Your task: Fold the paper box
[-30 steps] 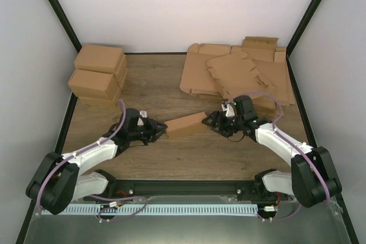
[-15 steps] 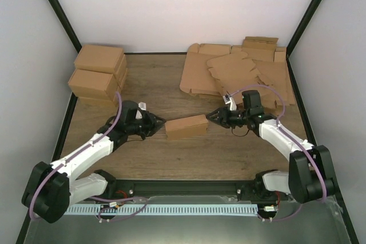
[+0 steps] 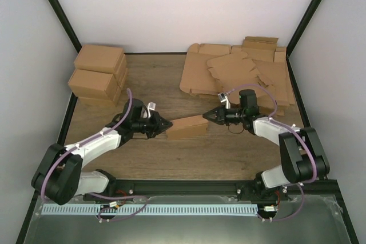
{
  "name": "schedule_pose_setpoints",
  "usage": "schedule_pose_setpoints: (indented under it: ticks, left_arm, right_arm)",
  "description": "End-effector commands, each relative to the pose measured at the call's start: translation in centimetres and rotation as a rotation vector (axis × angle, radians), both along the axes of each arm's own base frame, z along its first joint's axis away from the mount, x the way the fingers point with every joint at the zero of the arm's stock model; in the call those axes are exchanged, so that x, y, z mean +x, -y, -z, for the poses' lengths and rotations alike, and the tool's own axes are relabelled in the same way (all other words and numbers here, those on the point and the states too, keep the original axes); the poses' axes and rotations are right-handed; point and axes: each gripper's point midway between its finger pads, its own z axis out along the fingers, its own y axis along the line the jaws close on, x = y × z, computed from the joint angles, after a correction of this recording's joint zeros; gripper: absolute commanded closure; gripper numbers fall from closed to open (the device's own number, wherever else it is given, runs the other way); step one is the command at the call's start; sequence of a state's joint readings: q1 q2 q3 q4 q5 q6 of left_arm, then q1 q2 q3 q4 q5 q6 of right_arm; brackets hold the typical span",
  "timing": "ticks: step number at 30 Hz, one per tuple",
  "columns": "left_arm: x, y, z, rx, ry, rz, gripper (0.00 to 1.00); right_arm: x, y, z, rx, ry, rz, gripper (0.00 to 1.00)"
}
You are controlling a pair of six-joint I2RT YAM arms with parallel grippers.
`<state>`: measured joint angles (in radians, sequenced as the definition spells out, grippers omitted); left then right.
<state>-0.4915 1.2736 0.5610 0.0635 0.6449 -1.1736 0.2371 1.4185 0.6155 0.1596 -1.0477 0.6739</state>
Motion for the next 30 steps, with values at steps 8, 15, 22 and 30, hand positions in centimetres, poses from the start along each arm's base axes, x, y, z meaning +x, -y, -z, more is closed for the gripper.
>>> schedule_pose_setpoints:
  ticks: [8, 15, 22, 30]
  left_arm:
    - [-0.7, 0.1, 4.1, 0.024, -0.036, 0.044, 0.96]
    - [0.0, 0.1, 2.6, 0.048, 0.001, 0.05, 0.96]
    - [0.5, -1.2, 0.3, 0.131, 0.043, 0.015, 0.84]
    - [-0.3, -3.5, 2.0, 0.256, 0.018, -0.031, 0.7]
  right_arm:
    - [-0.3, -0.3, 4.0, 0.029, -0.061, -0.04, 0.99]
    - [0.6, 0.1, 0.8, -0.038, 0.051, -0.019, 0.97]
    - [1.4, 1.3, -0.8, -0.153, 0.136, 0.048, 0.81]
    - [1.8, 3.0, 2.3, -0.345, 0.118, 0.103, 0.73]
